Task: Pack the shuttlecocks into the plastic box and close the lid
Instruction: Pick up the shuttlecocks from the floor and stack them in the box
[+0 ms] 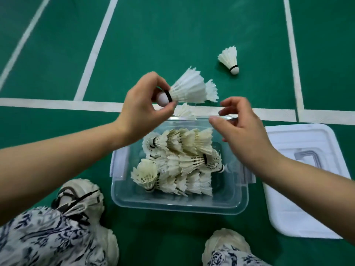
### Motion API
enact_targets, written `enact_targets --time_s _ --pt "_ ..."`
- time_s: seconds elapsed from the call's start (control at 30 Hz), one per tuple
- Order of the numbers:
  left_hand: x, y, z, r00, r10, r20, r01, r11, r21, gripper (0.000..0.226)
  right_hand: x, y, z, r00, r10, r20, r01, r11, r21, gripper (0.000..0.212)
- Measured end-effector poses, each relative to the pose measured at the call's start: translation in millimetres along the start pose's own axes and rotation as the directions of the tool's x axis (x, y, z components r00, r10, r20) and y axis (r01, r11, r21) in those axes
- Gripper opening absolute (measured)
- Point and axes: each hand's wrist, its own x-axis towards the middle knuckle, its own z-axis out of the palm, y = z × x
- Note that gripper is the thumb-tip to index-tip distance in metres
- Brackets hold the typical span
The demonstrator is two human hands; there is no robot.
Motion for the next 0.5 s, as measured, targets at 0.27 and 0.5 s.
enact_targets --time_s 0.27,0.5 --pt "-74 2 -1 0.967 -0.090 0.238 0.130 0.979 -0.159 0.023 -18 -6 19 0.969 -0.189 0.162 0.218 0.958 -0.187 0.011" --pt "-102 -15 -14 0.930 -0.277 0.243 0.306 0.948 -0.091 0.021 -39 0 46 0.950 -0.150 0.275 0.235 0.921 -0.311 0.013"
